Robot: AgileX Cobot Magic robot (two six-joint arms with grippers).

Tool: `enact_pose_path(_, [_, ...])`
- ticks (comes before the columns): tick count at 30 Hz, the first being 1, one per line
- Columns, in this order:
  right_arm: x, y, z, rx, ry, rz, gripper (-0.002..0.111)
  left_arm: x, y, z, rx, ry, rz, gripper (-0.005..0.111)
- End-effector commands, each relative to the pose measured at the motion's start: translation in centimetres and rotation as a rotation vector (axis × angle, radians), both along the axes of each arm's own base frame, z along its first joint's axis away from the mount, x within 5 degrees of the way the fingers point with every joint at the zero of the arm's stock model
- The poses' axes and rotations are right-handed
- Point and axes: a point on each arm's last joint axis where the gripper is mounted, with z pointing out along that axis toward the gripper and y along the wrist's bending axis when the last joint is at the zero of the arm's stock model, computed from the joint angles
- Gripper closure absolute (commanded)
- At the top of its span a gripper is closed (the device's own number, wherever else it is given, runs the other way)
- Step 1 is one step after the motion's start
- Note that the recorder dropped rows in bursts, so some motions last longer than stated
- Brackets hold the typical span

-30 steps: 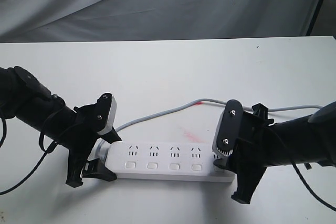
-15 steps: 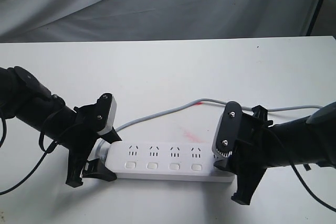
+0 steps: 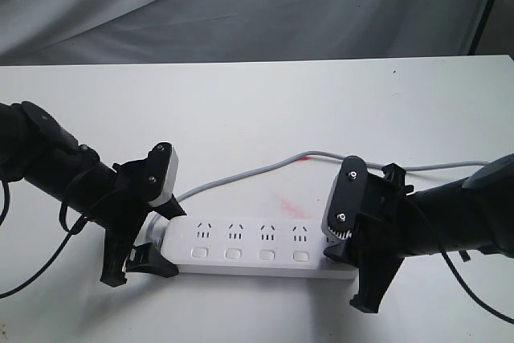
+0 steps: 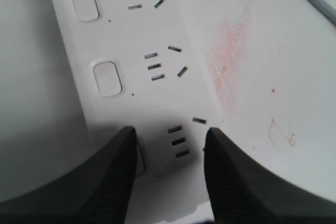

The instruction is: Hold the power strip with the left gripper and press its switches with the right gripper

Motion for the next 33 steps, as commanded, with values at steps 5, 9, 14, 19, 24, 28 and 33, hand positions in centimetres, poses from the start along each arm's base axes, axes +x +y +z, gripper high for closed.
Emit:
enact_pose_path(5, [-0.3,-0.2,2.4,0.027,-0.088,-0.011,0.068,-0.1,-0.2,0.2,-0.01,0.003,-0.003,0.052])
enact_pose_path(9, [-0.6,-0.2,4.8,0.091,-0.147,-0.056,0.068,-0.1,-0.2,0.2,-0.01,0.003,-0.003,0.052])
enact_pose_path(14, [-0.9,-0.3,5.8,0.109,-0.179,-0.064,0.081,-0.1,-0.2,0.2,-0.01,0.003,-0.003,0.052])
enact_pose_path(19, [-1.0,-0.1,6.0,0.137,-0.167,-0.057,0.108,-0.1,-0.2,0.2,-0.01,0.003,-0.003,0.052])
enact_pose_path(24, [-1.8,0.1,7.3,0.209,-0.183,-0.054,0.108,-0.1,-0.2,0.2,-0.01,0.003,-0.003,0.052])
enact_pose_path(28, [-3.8,-0.5,10.3,0.281,-0.297,-0.08,0.108,-0.1,-0.2,0.2,-0.01,0.003,-0.003,0.052])
enact_pose_path(33, [-7.4,-2.4,13.1,0.394,-0.444,-0.229,0.108,-0.1,-0.2,0.2,-0.01,0.003,-0.003,0.052])
